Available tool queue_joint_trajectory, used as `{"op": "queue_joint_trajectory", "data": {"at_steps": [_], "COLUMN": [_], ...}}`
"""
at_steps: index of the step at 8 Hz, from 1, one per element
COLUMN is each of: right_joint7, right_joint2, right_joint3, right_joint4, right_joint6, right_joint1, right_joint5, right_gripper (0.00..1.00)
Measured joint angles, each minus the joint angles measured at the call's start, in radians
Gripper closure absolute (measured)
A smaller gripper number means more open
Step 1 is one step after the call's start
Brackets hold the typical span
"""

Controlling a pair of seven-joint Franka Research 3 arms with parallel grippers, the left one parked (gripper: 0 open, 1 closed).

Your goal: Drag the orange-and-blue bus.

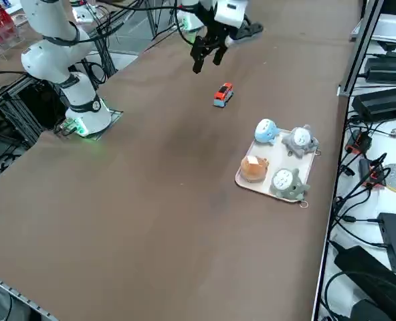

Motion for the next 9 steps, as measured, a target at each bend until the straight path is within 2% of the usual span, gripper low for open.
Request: {"op": "queue_joint_trajectory", "data": {"at_steps": [1, 3, 4, 6, 7, 9], "right_joint7": [-0.144, -0.342, -0.409, -0.581, -0.63, -0.65], "right_joint2": [-0.027, -0.118, -0.176, -0.337, -0.401, -0.453], "right_joint3": [-0.069, -0.307, -0.372, -0.385, -0.385, -0.385], "right_joint4": [0.018, 0.001, -0.041, -0.229, -0.307, -0.368], "right_joint6": [-0.008, -0.007, 0.033, 0.231, 0.283, 0.29], "right_joint1": [0.014, 0.132, 0.167, 0.19, 0.206, 0.222], "right_joint5": [0.002, 0.102, 0.129, 0.131, 0.125, 0.096], "right_gripper": [0.0, 0.0, 0.0, 0.0, 0.0, 0.0]}}
